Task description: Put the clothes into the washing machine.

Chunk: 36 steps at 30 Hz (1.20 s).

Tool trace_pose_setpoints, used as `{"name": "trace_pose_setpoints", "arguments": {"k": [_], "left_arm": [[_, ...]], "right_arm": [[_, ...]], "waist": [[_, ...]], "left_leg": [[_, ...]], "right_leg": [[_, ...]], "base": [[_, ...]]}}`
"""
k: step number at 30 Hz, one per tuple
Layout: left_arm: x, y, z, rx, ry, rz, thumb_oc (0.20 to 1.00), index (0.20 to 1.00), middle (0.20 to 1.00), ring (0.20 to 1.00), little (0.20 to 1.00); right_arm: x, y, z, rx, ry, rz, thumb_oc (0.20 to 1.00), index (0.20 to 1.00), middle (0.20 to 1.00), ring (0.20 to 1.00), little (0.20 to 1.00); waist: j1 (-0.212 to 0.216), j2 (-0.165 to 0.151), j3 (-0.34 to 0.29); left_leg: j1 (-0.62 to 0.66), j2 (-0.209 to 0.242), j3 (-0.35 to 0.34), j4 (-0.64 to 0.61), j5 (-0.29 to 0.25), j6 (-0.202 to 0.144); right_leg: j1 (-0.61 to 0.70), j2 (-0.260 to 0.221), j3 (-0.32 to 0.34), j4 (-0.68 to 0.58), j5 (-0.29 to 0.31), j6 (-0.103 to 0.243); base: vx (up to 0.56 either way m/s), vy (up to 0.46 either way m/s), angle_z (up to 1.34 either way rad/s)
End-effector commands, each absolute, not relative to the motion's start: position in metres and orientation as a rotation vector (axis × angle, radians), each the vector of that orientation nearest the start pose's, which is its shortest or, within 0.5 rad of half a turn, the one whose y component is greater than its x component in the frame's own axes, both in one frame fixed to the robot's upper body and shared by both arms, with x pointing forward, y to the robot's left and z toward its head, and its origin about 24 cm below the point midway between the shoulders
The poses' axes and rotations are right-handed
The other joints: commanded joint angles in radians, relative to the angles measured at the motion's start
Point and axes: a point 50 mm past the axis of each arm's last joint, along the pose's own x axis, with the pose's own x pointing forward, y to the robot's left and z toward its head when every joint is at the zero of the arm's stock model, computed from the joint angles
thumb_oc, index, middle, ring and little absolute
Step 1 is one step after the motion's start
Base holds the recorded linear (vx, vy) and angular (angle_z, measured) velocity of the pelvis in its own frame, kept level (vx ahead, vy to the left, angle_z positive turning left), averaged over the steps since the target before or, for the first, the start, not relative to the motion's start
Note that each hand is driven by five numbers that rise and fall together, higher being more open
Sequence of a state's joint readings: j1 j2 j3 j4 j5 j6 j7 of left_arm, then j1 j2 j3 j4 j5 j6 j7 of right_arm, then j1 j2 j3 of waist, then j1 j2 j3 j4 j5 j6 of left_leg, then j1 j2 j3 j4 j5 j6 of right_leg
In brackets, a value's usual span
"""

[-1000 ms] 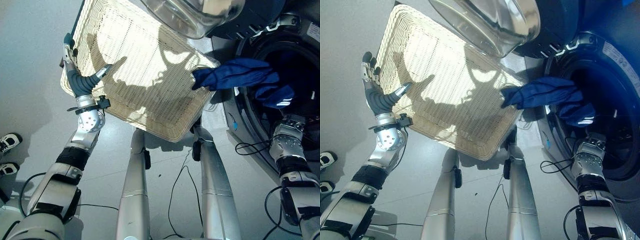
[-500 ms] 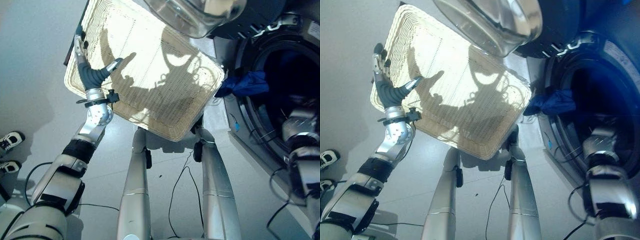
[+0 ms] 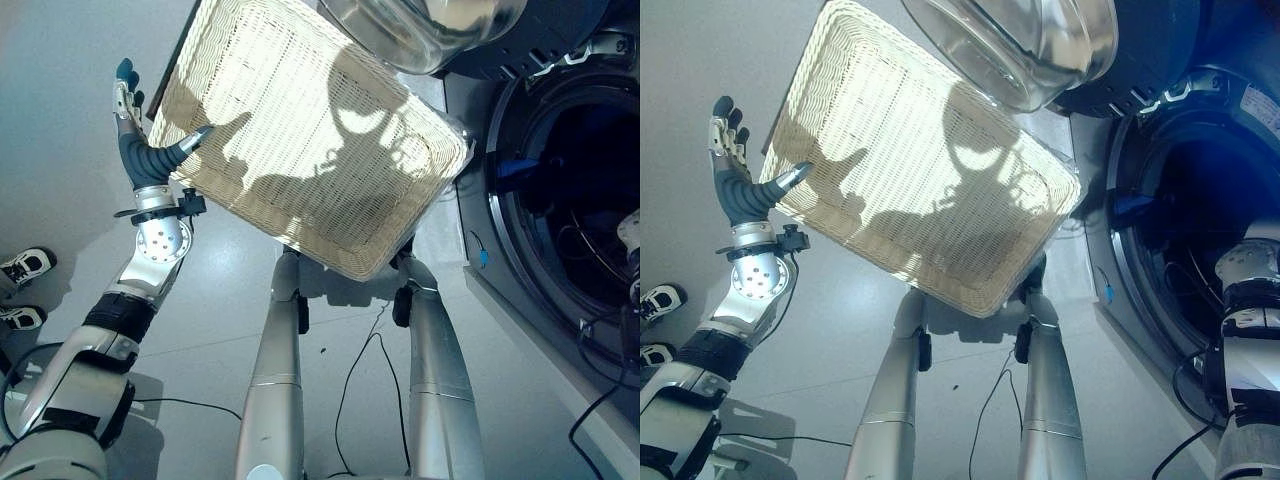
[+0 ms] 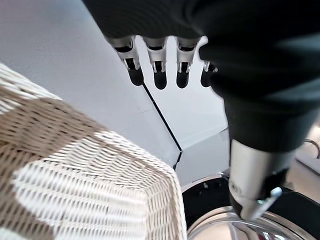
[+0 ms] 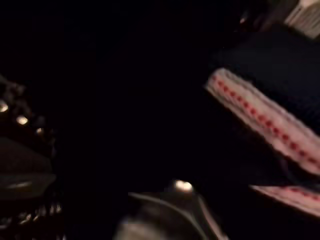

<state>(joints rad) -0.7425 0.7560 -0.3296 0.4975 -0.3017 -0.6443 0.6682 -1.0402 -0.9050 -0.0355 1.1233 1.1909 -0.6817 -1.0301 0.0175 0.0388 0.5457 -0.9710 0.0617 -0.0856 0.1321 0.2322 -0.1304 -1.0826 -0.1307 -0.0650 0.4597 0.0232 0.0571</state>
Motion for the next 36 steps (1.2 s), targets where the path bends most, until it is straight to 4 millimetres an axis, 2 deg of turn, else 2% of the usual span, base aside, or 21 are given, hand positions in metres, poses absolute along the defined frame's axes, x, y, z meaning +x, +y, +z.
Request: {"name": "trace_pose_setpoints", "arguments": {"k": [1, 3, 6, 11, 12, 13, 16, 20, 21, 23, 26, 30, 31, 34, 36], "left_arm": [[0.329, 0.250, 0.257, 0.190, -0.980, 0.415, 1.000, 1.000, 1.000, 1.000, 1.000], [0.331, 0.248, 0.256, 0.189, -0.974, 0.409, 1.000, 1.000, 1.000, 1.000, 1.000], [0.335, 0.240, 0.259, 0.184, -0.978, 0.392, 1.000, 1.000, 1.000, 1.000, 1.000], [0.339, 0.232, 0.261, 0.178, -0.976, 0.374, 1.000, 1.000, 1.000, 1.000, 1.000], [0.340, 0.229, 0.258, 0.179, -0.967, 0.366, 1.000, 1.000, 1.000, 1.000, 1.000], [0.340, 0.228, 0.260, 0.180, -0.972, 0.365, 1.000, 1.000, 1.000, 1.000, 1.000], [0.341, 0.224, 0.251, 0.205, -0.934, 0.339, 1.000, 1.000, 1.000, 1.000, 1.000], [0.343, 0.224, 0.243, 0.201, -0.892, 0.316, 1.000, 1.000, 1.000, 1.000, 1.000], [0.345, 0.226, 0.232, 0.184, -0.836, 0.307, 1.000, 1.000, 1.000, 1.000, 1.000], [0.346, 0.225, 0.224, 0.174, -0.802, 0.303, 1.000, 1.000, 1.000, 1.000, 1.000], [0.347, 0.225, 0.205, 0.168, -0.723, 0.299, 1.000, 1.000, 1.000, 1.000, 1.000], [0.351, 0.221, 0.187, 0.170, -0.640, 0.278, 1.000, 1.000, 1.000, 1.000, 1.000], [0.352, 0.220, 0.178, 0.183, -0.598, 0.264, 1.000, 1.000, 1.000, 1.000, 1.000], [0.352, 0.220, 0.168, 0.202, -0.558, 0.259, 1.000, 1.000, 1.000, 1.000, 1.000], [0.351, 0.219, 0.151, 0.208, -0.501, 0.264, 1.000, 1.000, 1.000, 1.000, 1.000]], "right_arm": [[0.193, -0.476, 0.311, 0.691, -0.972, -1.708, 1.000, 1.000, 1.000, 1.000, 1.000], [0.199, -0.474, 0.309, 0.662, -0.927, -1.709, 1.000, 1.000, 1.000, 1.000, 1.000], [0.225, -0.468, 0.303, 0.436, -0.695, -1.656, 1.000, 1.000, 1.000, 1.000, 1.000], [0.259, -0.451, 0.298, 0.135, -0.491, -1.551, 1.000, 1.000, 1.000, 1.000, 1.000], [0.269, -0.443, 0.297, 0.081, -0.469, -1.509, 1.000, 1.000, 1.000, 1.000, 1.000], [0.271, -0.441, 0.298, 0.068, -0.474, -1.502, 1.000, 1.000, 1.000, 1.000, 1.000], [0.293, -0.422, 0.281, -0.097, -0.406, -1.388, 1.000, 1.000, 1.000, 1.000, 1.000], [0.302, -0.413, 0.265, -0.165, -0.371, -1.320, 1.000, 1.000, 1.000, 1.000, 1.000], [0.312, -0.403, 0.246, -0.240, -0.331, -1.242, 1.000, 1.000, 1.000, 1.000, 1.000], [0.318, -0.394, 0.234, -0.296, -0.304, -1.200, 1.000, 1.000, 1.000, 1.000, 1.000], [0.330, -0.372, 0.203, -0.326, -0.239, -1.067, 1.000, 1.000, 1.000, 1.000, 1.000], [0.340, -0.348, 0.179, -0.398, -0.208, -0.929, 1.000, 1.000, 1.000, 1.000, 1.000], [0.344, -0.337, 0.167, -0.419, -0.182, -0.851, 1.000, 1.000, 1.000, 1.000, 1.000], [0.346, -0.324, 0.153, -0.440, -0.160, -0.766, 1.000, 1.000, 1.000, 1.000, 1.000], [0.346, -0.302, 0.129, -0.438, -0.125, -0.670, 1.000, 1.000, 1.000, 1.000, 1.000]], "waist": [[-0.027, -0.085, -0.026], [-0.024, -0.080, -0.026], [-0.018, -0.069, -0.026], [-0.015, -0.056, -0.026], [-0.014, -0.052, -0.026], [-0.016, -0.052, -0.026], [-0.018, -0.049, -0.026], [-0.017, -0.051, -0.026], [-0.018, -0.051, -0.026], [-0.021, -0.052, -0.026], [-0.025, -0.055, -0.026], [-0.027, -0.059, -0.026], [-0.028, -0.061, -0.026], [-0.029, -0.064, -0.026], [-0.032, -0.066, -0.026]], "left_leg": [[0.009, -0.071, 0.015, 0.106, -0.121, 0.034], [0.018, -0.072, 0.014, 0.106, -0.128, 0.035], [0.009, -0.083, 0.013, 0.102, -0.118, 0.040], [-0.002, -0.089, 0.018, 0.113, -0.122, 0.042], [0.007, -0.091, 0.017, 0.116, -0.134, 0.044], [-0.003, -0.093, 0.018, 0.115, -0.125, 0.045], [0.013, -0.091, 0.025, 0.120, -0.141, 0.048], [0.027, -0.094, 0.028, 0.122, -0.146, 0.052], [0.047, -0.096, 0.031, 0.124, -0.154, 0.055], [0.061, -0.096, 0.036, 0.126, -0.157, 0.056], [0.097, -0.095, 0.047, 0.126, -0.165, 0.062], [0.141, -0.093, 0.057, 0.123, -0.171, 0.066], [0.165, -0.093, 0.061, 0.125, -0.176, 0.068], [0.196, -0.092, 0.066, 0.126, -0.183, 0.070], [0.237, -0.088, 0.073, 0.125, -0.191, 0.072]], "right_leg": [[0.107, 0.049, -0.060, -0.262, 0.187, 0.080], [0.117, 0.049, -0.061, -0.263, 0.180, 0.082], [0.106, 0.043, -0.063, -0.270, 0.191, 0.081], [0.096, 0.037, -0.064, -0.265, 0.190, 0.082], [0.103, 0.039, -0.063, -0.263, 0.181, 0.083], [0.094, 0.037, -0.064, -0.266, 0.188, 0.081], [0.107, 0.041, -0.060, -0.260, 0.176, 0.081], [0.119, 0.041, -0.060, -0.260, 0.174, 0.082], [0.137, 0.040, -0.058, -0.260, 0.171, 0.083], [0.149, 0.040, -0.056, -0.259, 0.170, 0.083], [0.181, 0.040, -0.050, -0.258, 0.168, 0.083], [0.224, 0.035, -0.046, -0.259, 0.163, 0.085], [0.247, 0.033, -0.045, -0.258, 0.162, 0.086], [0.273, 0.031, -0.044, -0.255, 0.158, 0.086], [0.308, 0.031, -0.036, -0.252, 0.149, 0.084]], "base": [[0.00, 0.000, 0.00], [0.00, 0.000, 0.00], [0.00, 0.000, 0.00], [0.00, 0.007, 0.00], [-0.02, 0.043, 0.00], [0.01, 0.044, 0.00], [0.00, 0.042, 0.02], [-0.01, 0.023, 0.01], [-0.04, 0.063, 0.03], [-0.03, 0.066, 0.03], [-0.04, 0.070, 0.01], [-0.05, 0.046, 0.00], [-0.05, 0.040, 0.00], [-0.03, 0.048, 0.00], [-0.04, 0.083, -0.01]]}}
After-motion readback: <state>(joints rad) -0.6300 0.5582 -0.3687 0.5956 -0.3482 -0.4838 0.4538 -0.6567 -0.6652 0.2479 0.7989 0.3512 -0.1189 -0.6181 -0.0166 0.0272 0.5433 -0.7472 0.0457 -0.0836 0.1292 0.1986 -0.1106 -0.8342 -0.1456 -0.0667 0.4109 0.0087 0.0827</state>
